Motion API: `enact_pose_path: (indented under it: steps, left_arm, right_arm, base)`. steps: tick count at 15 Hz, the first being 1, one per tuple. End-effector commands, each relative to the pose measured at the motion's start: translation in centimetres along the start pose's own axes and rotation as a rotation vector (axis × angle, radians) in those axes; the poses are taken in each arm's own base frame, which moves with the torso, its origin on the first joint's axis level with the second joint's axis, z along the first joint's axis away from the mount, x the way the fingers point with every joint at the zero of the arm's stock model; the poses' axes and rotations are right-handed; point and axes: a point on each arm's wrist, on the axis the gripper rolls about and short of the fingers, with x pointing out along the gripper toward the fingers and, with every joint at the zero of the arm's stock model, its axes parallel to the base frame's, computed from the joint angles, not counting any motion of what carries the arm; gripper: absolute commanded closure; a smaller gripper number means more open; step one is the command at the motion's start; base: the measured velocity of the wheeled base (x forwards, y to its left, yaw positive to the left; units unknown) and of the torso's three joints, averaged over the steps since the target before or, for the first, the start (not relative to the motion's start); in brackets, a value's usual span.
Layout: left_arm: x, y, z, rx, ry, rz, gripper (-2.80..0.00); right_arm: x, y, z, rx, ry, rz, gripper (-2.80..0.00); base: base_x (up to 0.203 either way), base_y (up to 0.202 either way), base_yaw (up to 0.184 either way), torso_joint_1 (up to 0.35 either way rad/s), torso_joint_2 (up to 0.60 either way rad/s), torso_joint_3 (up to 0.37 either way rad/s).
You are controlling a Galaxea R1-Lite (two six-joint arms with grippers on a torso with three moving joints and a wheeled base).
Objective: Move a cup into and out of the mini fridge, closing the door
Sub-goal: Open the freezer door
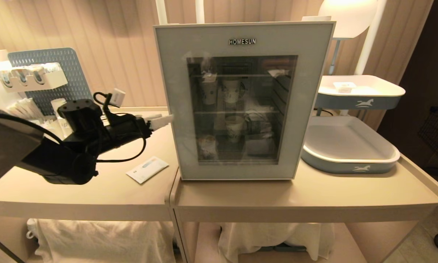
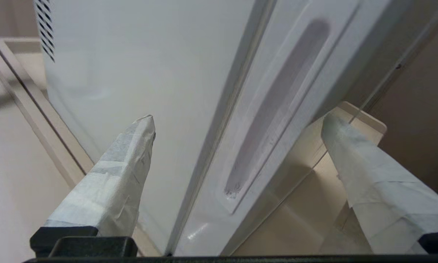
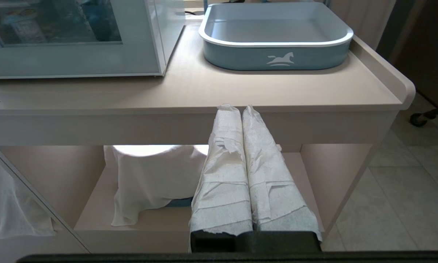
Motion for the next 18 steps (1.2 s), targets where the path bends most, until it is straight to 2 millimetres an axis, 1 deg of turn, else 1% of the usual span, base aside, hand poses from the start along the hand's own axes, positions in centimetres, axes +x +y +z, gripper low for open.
enact_pose_path:
  steps: [1, 5, 6, 9, 12, 16, 18]
  left_arm:
    - [1.3, -0.4, -1.7, -0.038, 0.026, 0.003, -2.8]
    - [1.3, -0.7, -1.4, -0.153, 0.02, -0.012, -2.8]
    - [1.3, -0.6, -1.6, -0.159, 0.023, -0.011, -2.8]
    - [1.1, -0.8, -1.3, -0.153, 0.021, -0.021, -2.8]
    - [0.0, -0.9, -0.3, -0.141, 0.029, -0.068, -2.8]
    - [-1.6, -1.0, 0.2, -0.123, 0.061, -0.174, -2.8]
    - [-1.8, -1.1, 0.4, -0.151, 0.06, -0.2, -2.8]
  right_arm:
    - [0.0, 0.0, 0.0, -0.001, 0.0, 0.001, 0.0]
    - [0.0, 0.0, 0.0, -0.001, 0.001, 0.001, 0.0]
    - [0.0, 0.0, 0.0, -0.001, 0.0, 0.001, 0.0]
    - [0.0, 0.0, 0.0, -0.002, 0.0, 0.001, 0.0]
    - [0.0, 0.0, 0.0, -0.002, 0.001, 0.001, 0.0]
    - [0.0, 0.0, 0.0, -0.001, 0.001, 0.001, 0.0]
    - [0.0, 0.0, 0.0, -0.001, 0.001, 0.001, 0.0]
  base:
    - [0.0, 0.0, 0.0, 0.0, 0.0, 0.0]
    - [0.0, 0.0, 0.0, 0.0, 0.0, 0.0]
    - [0.0, 0.0, 0.0, 0.0, 0.0, 0.0]
    - [0.0, 0.0, 0.0, 0.0, 0.0, 0.0]
    - [0.0, 0.0, 0.0, 0.0, 0.0, 0.0]
    - [0.0, 0.0, 0.0, 0.0, 0.0, 0.0]
    - [0.0, 0.0, 0.0, 0.0, 0.0, 0.0]
